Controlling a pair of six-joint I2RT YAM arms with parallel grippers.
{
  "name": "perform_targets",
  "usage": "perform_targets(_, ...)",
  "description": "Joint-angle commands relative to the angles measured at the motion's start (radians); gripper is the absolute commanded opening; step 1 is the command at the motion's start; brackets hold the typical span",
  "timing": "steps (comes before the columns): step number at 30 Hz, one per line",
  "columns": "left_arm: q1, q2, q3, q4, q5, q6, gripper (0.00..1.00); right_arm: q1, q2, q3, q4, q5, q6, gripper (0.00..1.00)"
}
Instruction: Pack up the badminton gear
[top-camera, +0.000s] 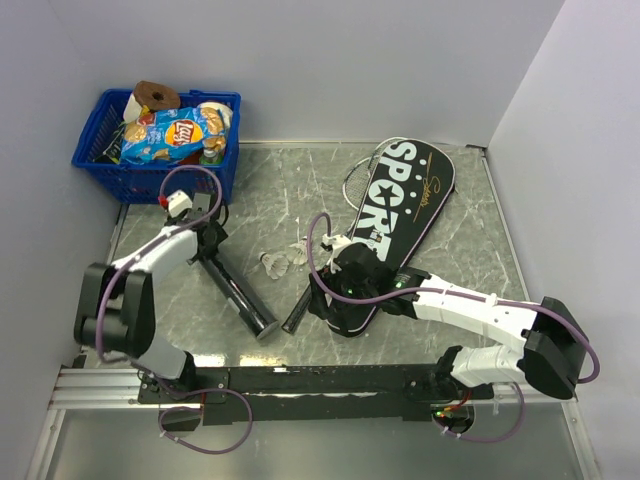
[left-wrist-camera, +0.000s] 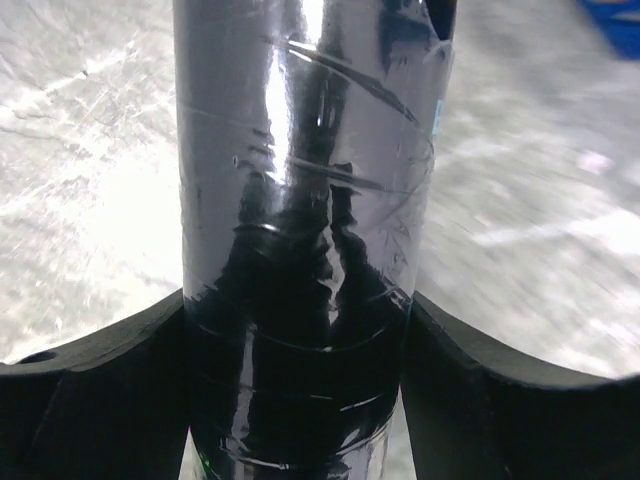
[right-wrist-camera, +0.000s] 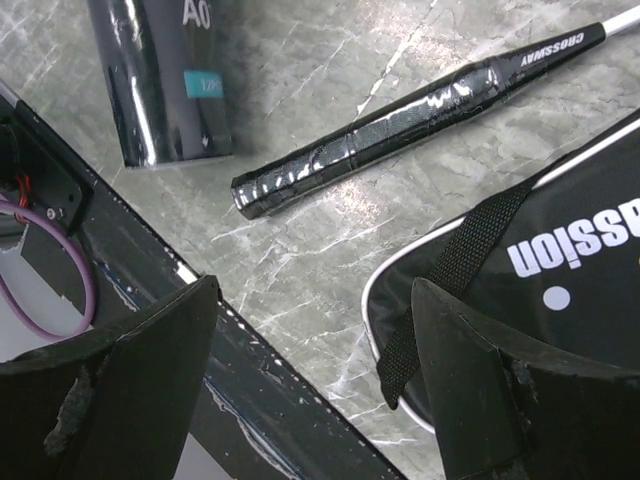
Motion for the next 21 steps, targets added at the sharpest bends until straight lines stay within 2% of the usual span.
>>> perform_targets(1, -0.065, -0.131, 0.038, -0.055, -0.065, 0.057, 0.27, 0.005, -0.033, 0.025, 0.025, -0.006, 0.023, 0.84)
perform_targets(4, -0.103, -0.203, 0.055, -0.107, -0.106, 0.089, 0.27, 0.007, -0.047, 0.029, 0.018, -0.011, 0.030, 0.84)
perform_targets(8, -0.137, -0.321, 0.067, -0.133, -0.083, 0.169, 0.27, 0.007, -0.065, 0.045, -0.008, -0.008, 0.026, 0.84)
perform_targets(14, -0.177, -0.496, 0.058, -0.088, 0.064, 0.373, 0.31, 0.007, -0.128, 0.150, -0.142, 0.049, -0.034, 0.84)
perform_targets(21, -0.237, -0.584, 0.090, -0.084, 0.274, 0.621, 0.32, 0.002, -0.248, 0.242, -0.270, 0.174, -0.102, 0.85)
